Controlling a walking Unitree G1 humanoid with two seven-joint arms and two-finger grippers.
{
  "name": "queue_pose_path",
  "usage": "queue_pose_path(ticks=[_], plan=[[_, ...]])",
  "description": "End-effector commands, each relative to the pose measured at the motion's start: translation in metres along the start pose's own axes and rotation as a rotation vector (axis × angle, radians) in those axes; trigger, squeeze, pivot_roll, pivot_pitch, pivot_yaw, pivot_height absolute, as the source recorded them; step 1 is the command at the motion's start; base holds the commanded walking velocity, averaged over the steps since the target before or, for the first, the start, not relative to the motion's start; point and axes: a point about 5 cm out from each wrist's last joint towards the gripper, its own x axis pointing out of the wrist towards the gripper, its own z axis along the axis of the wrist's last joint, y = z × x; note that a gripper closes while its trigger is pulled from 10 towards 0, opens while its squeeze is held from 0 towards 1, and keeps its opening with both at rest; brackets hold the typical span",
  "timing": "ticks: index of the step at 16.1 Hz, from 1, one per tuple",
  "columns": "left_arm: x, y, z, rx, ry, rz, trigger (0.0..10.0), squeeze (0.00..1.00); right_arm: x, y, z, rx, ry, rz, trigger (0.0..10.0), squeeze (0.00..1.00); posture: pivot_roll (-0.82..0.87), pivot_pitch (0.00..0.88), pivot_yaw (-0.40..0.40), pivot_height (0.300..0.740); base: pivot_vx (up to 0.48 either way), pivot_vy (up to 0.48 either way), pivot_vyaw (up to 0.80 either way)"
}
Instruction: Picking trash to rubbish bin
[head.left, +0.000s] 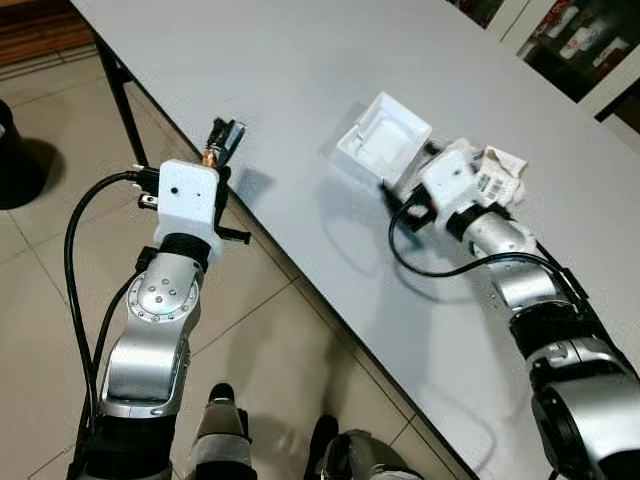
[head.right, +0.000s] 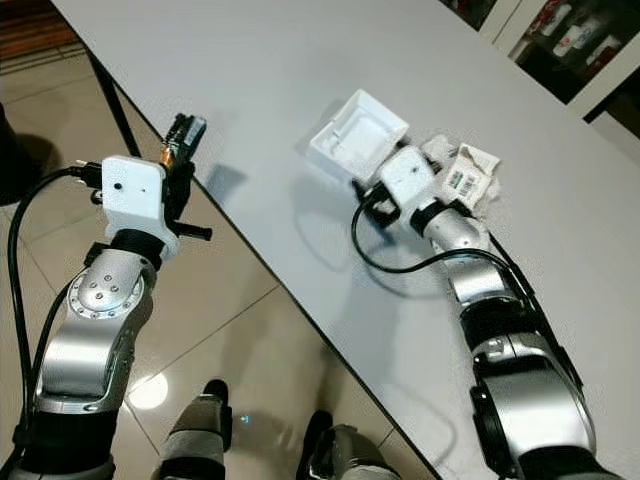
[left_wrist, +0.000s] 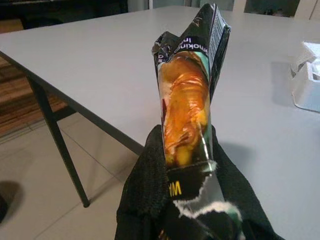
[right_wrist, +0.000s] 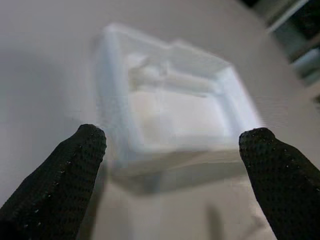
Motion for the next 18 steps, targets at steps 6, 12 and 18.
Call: queue_pose_path(ticks=[6, 12, 18], plan=[[-0.001, -0.01, 0.001, -0.017, 0.013, -0.071, 10.0, 0.0, -0.015, -0.02, -0.003, 0.005, -0.043, -0.035, 10.0, 0.0, 0.54, 0.315, -0.226, 0.74, 0.0, 0.0, 0.0], [-0.005, -0.013, 0.0, -0.015, 0.025, -0.088, 10.0, 0.0, 0.001, -0.004, 0.0, 0.091, -0.046, 0.025, 10.0, 0.0, 0.57, 0.327, -0.225, 0.74, 0.0, 0.0, 0.0], [-0.011, -0.007, -0.001, -0.005, 0.037, -0.067, 10.0, 0.0, 0.014, 0.008, 0.004, 0.225, -0.034, 0.087, 10.0, 0.0, 0.6, 0.349, -0.244, 0.74, 0.0, 0.0, 0.0]])
